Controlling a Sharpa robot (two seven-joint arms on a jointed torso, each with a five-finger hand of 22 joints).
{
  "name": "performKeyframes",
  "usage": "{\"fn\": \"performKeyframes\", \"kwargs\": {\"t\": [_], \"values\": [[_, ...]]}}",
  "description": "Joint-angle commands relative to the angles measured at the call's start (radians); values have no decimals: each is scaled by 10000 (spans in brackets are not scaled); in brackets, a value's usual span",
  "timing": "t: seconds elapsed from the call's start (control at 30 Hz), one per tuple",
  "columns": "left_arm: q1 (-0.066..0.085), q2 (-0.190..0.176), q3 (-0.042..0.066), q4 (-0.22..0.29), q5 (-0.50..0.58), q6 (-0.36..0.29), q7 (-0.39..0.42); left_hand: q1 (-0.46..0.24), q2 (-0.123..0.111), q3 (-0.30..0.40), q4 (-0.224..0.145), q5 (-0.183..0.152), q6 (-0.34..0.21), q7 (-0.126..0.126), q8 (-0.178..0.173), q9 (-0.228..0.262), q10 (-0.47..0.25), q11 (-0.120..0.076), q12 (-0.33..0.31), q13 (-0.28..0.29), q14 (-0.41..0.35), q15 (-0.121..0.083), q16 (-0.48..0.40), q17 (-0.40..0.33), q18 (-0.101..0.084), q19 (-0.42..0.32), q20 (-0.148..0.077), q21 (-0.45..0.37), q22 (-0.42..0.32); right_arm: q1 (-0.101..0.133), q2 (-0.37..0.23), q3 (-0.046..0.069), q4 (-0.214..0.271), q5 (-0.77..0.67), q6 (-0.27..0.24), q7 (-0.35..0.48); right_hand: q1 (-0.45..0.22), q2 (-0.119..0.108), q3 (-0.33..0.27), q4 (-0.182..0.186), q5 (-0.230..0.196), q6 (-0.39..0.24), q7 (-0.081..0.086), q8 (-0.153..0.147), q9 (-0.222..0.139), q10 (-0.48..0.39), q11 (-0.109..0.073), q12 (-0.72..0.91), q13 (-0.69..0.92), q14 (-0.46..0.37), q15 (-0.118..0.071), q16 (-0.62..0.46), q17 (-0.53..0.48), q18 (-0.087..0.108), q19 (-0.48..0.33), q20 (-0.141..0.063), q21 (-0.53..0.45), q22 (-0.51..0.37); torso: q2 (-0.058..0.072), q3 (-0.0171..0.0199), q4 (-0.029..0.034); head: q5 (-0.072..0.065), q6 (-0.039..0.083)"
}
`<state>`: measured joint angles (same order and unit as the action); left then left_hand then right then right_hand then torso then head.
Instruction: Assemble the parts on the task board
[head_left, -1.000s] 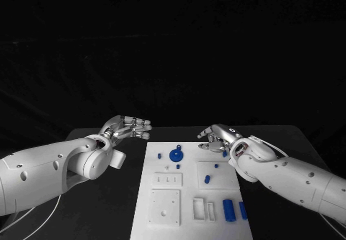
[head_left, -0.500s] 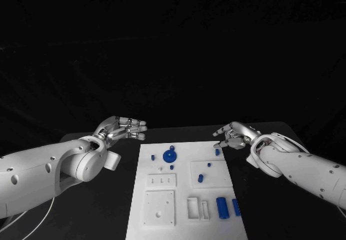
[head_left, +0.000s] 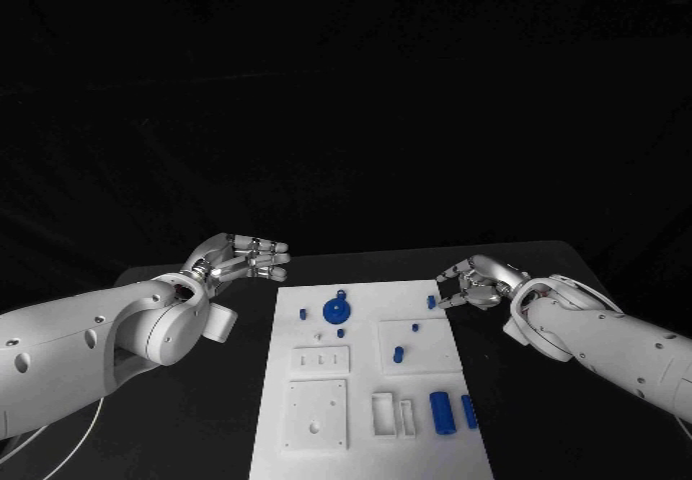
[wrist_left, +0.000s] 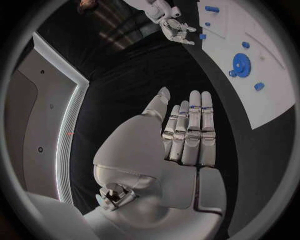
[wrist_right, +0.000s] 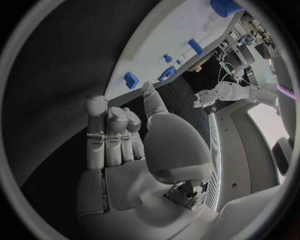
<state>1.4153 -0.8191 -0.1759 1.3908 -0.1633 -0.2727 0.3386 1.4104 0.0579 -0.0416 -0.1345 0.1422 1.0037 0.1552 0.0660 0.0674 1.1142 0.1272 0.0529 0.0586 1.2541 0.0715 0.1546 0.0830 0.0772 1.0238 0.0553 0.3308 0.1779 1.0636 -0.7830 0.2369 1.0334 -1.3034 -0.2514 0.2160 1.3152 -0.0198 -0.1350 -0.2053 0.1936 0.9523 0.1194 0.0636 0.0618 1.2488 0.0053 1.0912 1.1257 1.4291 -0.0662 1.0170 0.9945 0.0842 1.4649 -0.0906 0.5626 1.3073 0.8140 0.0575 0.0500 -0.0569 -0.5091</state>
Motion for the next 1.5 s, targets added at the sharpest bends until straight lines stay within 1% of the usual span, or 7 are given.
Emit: {"fn": "performKeyframes", "kwargs": {"t": [0.03, 0.2, 0.3, 0.5, 0.83, 1.07, 1.5], "values": [[-8, 4, 4, 3, -66, 187, 173, -70, -46, -18, -61, 6, -27, -32, -28, -12, -80, -1, 52, 11, -29, 59, -14, -15, -120, -29, 38, 13, -10, -65, 104, 4, -169, 14, 158, 284, 89, -60, 25, 58, 49, -140, -27, -39, -17, 20, 64, -17, -4, -14, 41, -27, -7, 82, 366, 76, -75, 578, 9, -5, 17, 19, -8], [-29, 22, 4, -23, -76, 205, 179, -60, -48, -20, -69, 14, -29, -30, -27, -12, -107, 4, 52, 11, -32, 61, -17, -16, -115, -31, 42, 13, -11, -163, 287, 3, -462, -48, 138, 339, 127, -66, 72, 51, 190, -184, -44, -37, -17, 21, 49, -9, -13, -8, 32, -3, 14, 84, 384, 72, -91, 600, -3, -28, 58, 25, -50], [-35, 16, 4, -24, -82, 203, 179, -60, -48, -20, -69, 14, -29, -30, -27, -12, -107, 4, 52, 11, -32, 61, -17, -16, -115, -31, 42, 13, -11, -219, 358, 3, -554, -98, 145, 348, 151, -42, 105, 31, 222, -153, -48, -36, -16, 28, 45, 2, -7, -3, 27, 11, 27, 80, 391, 68, -77, 611, 9, -17, 71, 20, -64], [-40, 5, 5, -20, -99, 198, 179, -48, -44, -21, -80, 16, -30, -28, -27, -12, -123, 9, 53, 11, -31, 63, -18, -16, -108, -31, 44, 18, -9, -309, 526, 3, -757, -149, 165, 344, 161, 59, 246, -60, 234, 27, -71, -28, -10, 75, 24, 56, 28, 29, 9, 91, 108, 66, 423, 51, -8, 646, 7, -10, 45, 16, -96], [-42, 22, 7, -29, -109, 202, 171, -46, -44, -21, -82, 16, -30, -28, -27, -12, -126, 9, 53, 11, -30, 63, -18, -16, -106, -31, 44, 19, -9, -382, 770, 2, -973, -210, 237, 324, -346, 686, 1157, -712, 440, 964, -209, -19, 2, 224, -78, 186, 163, 126, -92, 251, 377, -22, 463, -51, 285, 696, 6, -26, 64, -1, -145], [-42, 43, 7, -52, -110, 203, 162, -46, -44, -21, -82, 16, -30, -28, -27, -12, -126, 9, 53, 11, -30, 63, -18, -16, -106, -31, 44, 19, -9, -416, 875, 2, -1030, -257, 262, 288, -540, 617, 1717, -757, 619, 1065, -230, -19, 2, 263, -96, 220, 223, 144, -109, 297, 476, -44, 463, -76, 397, 707, 0, -17, 38, 19, -175], [-43, 56, 7, -71, -111, 214, 142, -53, -20, -15, -86, 22, -29, -28, -26, -11, -124, 9, 53, 11, -25, 60, -16, -16, -104, -35, 43, 36, 0, -429, 954, 3, -1102, -297, 146, 201, -620, 595, 1847, -745, 721, 1028, -221, -22, -1, 266, -90, 215, 227, 148, -108, 305, 503, -26, 460, -72, 409, 704, -14, -12, 56, -4, -172]]}}
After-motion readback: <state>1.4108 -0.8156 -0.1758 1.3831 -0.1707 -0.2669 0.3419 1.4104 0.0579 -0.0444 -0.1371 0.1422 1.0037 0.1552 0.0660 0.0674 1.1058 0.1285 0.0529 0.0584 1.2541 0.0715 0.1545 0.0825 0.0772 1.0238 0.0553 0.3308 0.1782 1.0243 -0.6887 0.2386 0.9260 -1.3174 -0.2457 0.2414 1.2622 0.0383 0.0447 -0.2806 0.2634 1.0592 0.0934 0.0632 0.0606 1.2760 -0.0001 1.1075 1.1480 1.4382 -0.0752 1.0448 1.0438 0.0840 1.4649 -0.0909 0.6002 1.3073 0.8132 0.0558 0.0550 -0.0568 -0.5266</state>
